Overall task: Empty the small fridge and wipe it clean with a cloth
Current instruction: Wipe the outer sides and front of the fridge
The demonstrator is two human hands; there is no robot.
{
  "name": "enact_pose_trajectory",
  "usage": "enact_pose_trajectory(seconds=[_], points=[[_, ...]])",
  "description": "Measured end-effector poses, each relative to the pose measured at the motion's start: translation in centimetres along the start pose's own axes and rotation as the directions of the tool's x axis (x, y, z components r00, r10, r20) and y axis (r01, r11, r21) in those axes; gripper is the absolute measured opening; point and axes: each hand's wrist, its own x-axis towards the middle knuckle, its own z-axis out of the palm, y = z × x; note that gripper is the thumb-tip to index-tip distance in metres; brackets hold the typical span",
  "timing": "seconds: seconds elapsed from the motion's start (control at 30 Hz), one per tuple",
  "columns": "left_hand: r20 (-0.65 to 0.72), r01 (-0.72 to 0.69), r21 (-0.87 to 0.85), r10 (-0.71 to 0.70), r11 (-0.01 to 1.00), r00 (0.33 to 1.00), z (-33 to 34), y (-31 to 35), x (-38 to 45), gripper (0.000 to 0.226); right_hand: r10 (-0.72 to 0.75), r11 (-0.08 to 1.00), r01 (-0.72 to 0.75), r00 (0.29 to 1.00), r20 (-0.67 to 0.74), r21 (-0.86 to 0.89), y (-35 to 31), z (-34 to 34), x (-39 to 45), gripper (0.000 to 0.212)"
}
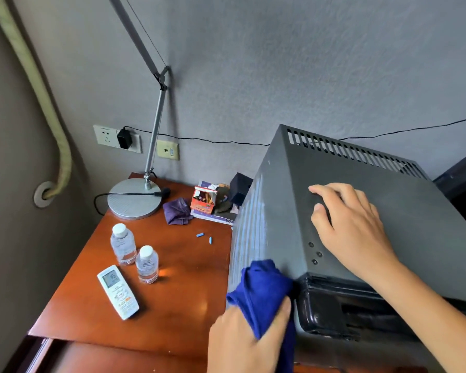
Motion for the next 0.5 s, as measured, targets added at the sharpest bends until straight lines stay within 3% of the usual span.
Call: enact_pose_trajectory(seconds=[0.07, 0.1, 0.23, 0.3, 0.4, 0.5], points=[[0.088, -0.012, 0.105, 0.002, 0.994, 0.996, 0.1, -1.2, -0.3, 0.026, -0.009, 1.000, 0.009, 1.000, 0.006, -0.003, 0.1, 0.0, -0.1, 0.047], [0.026, -0.073, 0.116, 0.070, 0.991, 0.997, -0.2, -1.7, -0.2, 0.035, -0.009, 1.000, 0.009, 1.000, 0.006, -0.003, 0.1, 0.0, -0.1, 0.048], [-0.057, -0.185, -0.057, 0.182, 0.981, 0.982, -4.1, 1.0, 0.6, 0.059, -0.013, 1.000, 0.013, 1.000, -0.002, -0.004, 0.0, 0.1, -0.2, 0.055], [-0.103, -0.256, -0.025, 0.252, 0.966, 0.962, -4.7, 3.7, 5.7, 0.058, -0.006, 1.000, 0.006, 1.000, -0.003, -0.004, 0.1, 0.0, -0.1, 0.055], [-0.198, -0.241, -0.038, 0.229, 0.970, 0.953, -5.2, 7.9, 15.6, 0.082, -0.005, 1.000, 0.005, 1.000, 0.013, -0.008, 0.1, -0.2, -0.2, 0.053], [-0.164, -0.241, -0.027, 0.233, 0.970, 0.958, -6.3, 11.3, 25.0, 0.068, 0.020, 1.000, -0.020, 0.999, 0.043, 0.013, 0.3, -0.5, 0.3, 0.048]])
